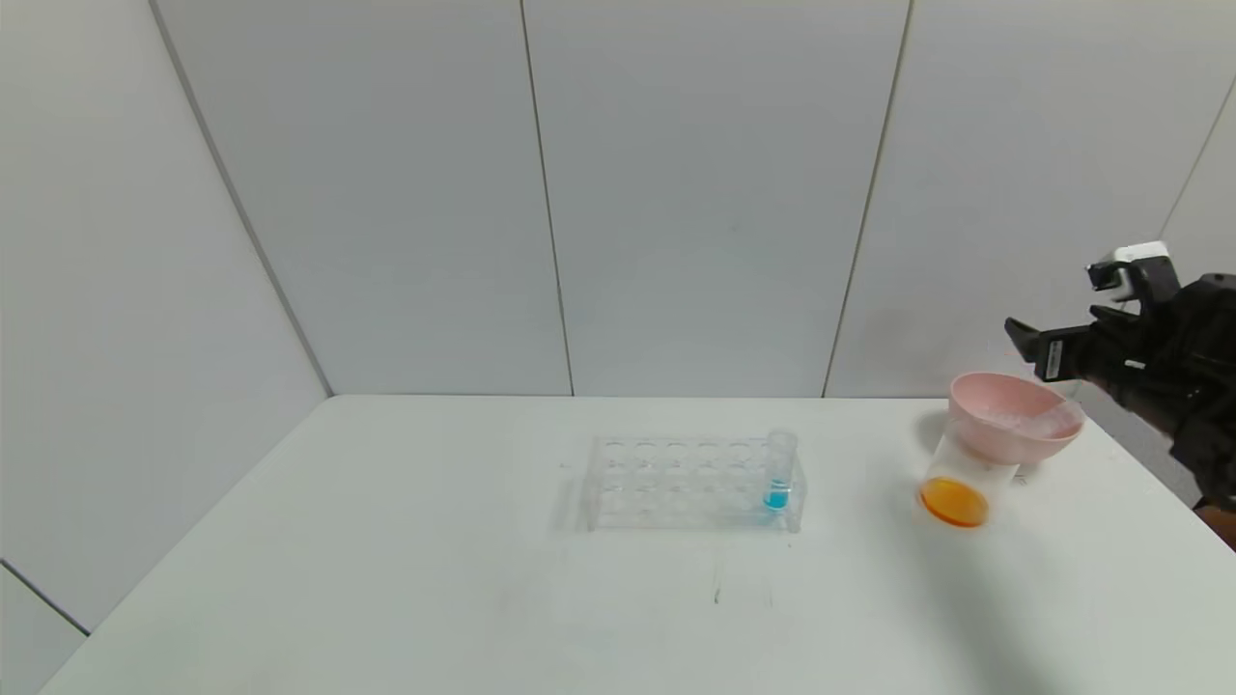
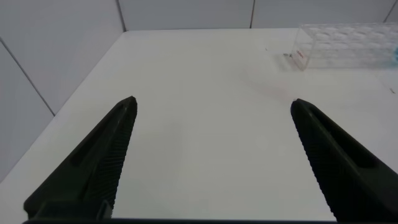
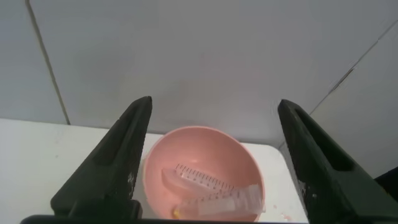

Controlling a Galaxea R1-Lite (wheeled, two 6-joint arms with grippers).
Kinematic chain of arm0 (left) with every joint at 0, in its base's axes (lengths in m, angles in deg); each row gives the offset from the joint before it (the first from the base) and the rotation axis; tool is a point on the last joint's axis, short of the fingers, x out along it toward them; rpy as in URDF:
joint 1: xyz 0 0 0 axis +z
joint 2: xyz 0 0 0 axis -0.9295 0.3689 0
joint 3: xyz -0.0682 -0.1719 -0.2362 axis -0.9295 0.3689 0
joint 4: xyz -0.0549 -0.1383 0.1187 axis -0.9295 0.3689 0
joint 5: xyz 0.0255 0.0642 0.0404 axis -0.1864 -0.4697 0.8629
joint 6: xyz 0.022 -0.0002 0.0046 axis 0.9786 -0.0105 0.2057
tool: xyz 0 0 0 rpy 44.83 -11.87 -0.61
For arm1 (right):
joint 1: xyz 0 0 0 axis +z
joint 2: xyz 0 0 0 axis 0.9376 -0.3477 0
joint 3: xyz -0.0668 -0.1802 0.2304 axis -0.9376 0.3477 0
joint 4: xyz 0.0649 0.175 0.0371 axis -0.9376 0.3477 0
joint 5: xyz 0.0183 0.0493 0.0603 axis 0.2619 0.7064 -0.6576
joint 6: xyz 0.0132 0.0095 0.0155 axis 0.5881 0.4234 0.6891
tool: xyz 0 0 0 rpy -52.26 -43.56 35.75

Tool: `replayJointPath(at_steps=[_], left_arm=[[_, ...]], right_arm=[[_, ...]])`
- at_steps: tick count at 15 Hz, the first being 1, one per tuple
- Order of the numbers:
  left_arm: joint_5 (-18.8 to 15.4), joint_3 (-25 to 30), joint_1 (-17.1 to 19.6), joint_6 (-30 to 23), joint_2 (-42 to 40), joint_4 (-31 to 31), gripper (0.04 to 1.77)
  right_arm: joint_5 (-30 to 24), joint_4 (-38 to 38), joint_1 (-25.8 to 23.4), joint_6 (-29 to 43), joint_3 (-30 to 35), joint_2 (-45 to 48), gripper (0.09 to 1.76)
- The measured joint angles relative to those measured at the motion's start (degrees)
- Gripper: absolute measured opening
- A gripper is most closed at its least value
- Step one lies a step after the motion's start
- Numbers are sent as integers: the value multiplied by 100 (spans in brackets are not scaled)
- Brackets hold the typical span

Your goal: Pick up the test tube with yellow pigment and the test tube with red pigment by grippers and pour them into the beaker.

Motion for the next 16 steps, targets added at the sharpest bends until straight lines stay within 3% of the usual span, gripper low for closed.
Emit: replayJointPath(at_steps=[4, 7, 12, 16], left_arm=[[0, 0, 0, 0, 0, 0, 176], [0, 0, 0, 0, 0, 0, 176], [0, 0, 0, 0, 0, 0, 176], [0, 0, 0, 0, 0, 0, 176]], right_arm=[[1, 265, 37, 11, 177, 1441, 155], [289, 1034, 50, 27, 457, 3150, 160], [856, 3234, 65, 321, 1075, 6540, 165], [1239, 5433, 458, 585, 1485, 9005, 168]])
